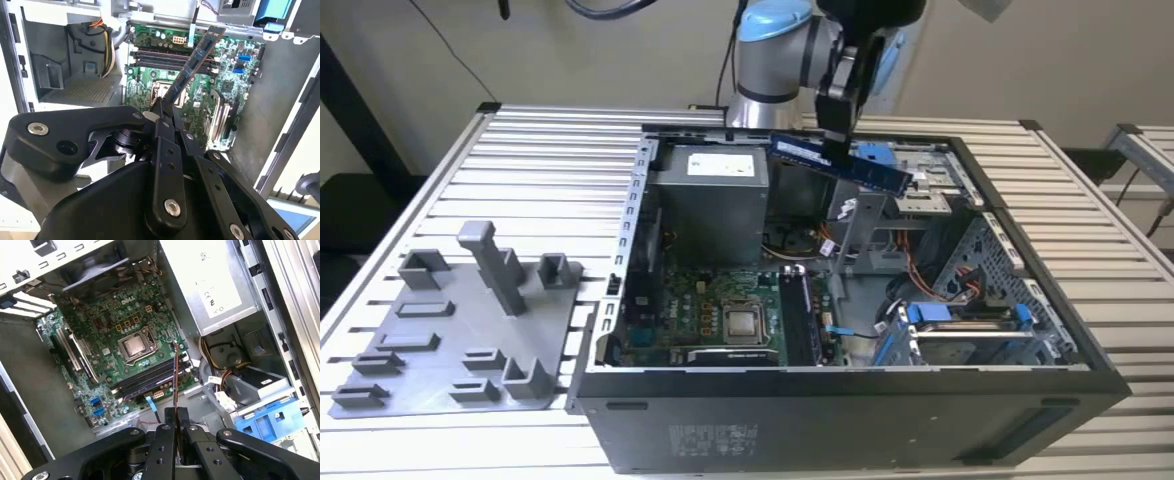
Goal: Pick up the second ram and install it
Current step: 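Insert the second ram into the second slot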
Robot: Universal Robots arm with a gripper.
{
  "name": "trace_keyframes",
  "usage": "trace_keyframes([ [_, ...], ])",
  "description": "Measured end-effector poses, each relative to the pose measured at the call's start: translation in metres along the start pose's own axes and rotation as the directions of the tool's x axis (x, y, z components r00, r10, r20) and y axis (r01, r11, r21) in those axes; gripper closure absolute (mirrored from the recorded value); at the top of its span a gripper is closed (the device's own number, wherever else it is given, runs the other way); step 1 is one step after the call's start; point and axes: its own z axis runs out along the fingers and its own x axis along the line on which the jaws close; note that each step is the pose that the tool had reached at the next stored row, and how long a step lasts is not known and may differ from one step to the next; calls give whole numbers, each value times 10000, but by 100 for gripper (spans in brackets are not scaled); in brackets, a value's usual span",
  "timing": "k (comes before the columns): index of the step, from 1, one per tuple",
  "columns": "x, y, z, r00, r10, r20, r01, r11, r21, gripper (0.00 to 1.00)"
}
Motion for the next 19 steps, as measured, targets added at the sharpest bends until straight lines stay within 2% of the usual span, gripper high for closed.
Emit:
trace_keyframes([
  [5, 0, 0, 5, 9982, 592, -9, -592, 9982, 9, 87],
  [10, 0, 0, 9, 9930, 1181, -17, -1181, 9930, 18, 87],
  [15, 0, 0, 13, 9840, 1781, -25, -1781, 9840, 28, 87],
  [19, 0, 0, 16, 9741, 2261, -31, -2261, 9741, 37, 87],
])
